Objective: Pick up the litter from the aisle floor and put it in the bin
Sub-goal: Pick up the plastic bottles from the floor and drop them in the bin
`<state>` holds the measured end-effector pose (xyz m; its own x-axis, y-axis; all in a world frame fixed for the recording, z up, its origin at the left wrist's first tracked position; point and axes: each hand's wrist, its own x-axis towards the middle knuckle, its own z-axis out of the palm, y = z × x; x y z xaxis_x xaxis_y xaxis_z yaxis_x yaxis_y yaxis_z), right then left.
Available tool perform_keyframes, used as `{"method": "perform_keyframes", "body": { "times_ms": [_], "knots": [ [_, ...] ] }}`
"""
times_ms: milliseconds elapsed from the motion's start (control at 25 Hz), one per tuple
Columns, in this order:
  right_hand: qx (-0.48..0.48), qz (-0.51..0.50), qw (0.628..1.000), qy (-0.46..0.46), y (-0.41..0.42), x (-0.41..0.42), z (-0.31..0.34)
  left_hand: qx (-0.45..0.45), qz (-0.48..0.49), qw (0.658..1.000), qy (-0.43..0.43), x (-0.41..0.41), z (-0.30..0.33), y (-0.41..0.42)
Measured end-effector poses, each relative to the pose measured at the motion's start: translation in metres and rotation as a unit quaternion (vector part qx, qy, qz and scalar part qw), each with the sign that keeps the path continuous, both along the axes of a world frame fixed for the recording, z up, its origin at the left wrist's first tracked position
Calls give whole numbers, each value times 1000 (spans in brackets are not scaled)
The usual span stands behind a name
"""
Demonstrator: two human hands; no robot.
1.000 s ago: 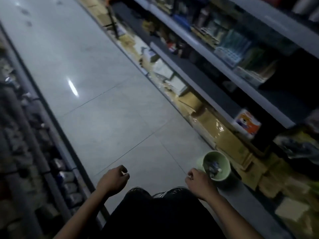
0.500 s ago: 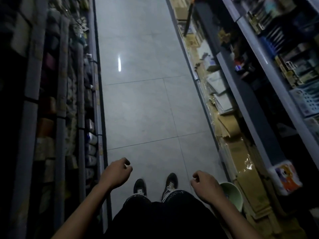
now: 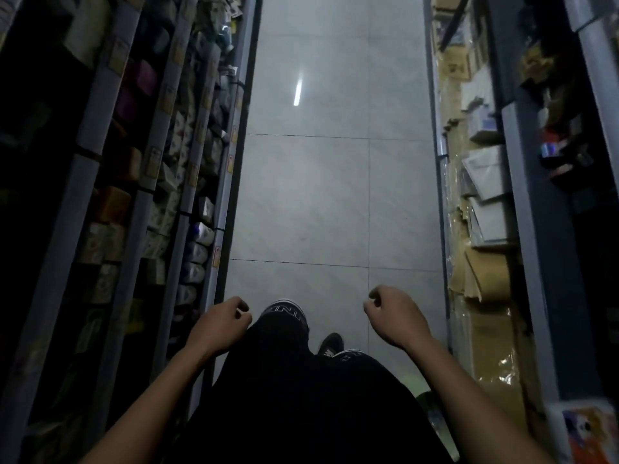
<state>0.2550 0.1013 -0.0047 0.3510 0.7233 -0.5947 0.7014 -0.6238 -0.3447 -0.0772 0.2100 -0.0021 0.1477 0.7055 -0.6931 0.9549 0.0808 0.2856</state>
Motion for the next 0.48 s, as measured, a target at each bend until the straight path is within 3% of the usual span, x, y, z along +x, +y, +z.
{"method": "perform_keyframes", "body": {
  "times_ms": [240,480],
  "knots": [
    [30,56,998,-1,139,42,12,-32,83,996,4,0,-10,53],
    [1,35,999,-18,259,83,19,-56,83,995,-19,38,-19,201]
  ]
}}
